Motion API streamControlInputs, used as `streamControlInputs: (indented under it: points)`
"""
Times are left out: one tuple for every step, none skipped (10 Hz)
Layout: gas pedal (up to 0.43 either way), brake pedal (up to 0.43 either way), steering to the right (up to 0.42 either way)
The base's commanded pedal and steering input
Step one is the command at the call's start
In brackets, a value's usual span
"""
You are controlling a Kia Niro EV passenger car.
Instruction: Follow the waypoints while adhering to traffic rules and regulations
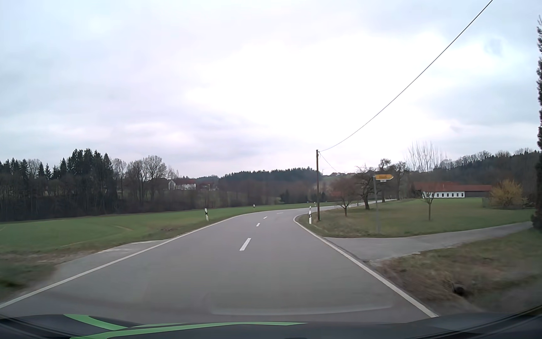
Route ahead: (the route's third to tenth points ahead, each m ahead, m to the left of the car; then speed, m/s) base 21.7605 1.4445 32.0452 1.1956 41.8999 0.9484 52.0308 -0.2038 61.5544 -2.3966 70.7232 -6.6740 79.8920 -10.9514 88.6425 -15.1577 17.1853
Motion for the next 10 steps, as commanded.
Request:
streamControlInputs:
  points:
    - [0.000, 0.128, 0.001]
    - [0.000, 0.128, 0.001]
    - [0.000, 0.134, 0.001]
    - [0.000, 0.134, 0.001]
    - [0.000, 0.128, 0.002]
    - [0.000, 0.128, 0.003]
    - [0.000, 0.122, 0.004]
    - [0.000, 0.122, 0.005]
    - [0.000, 0.104, 0.007]
    - [0.000, 0.067, 0.009]
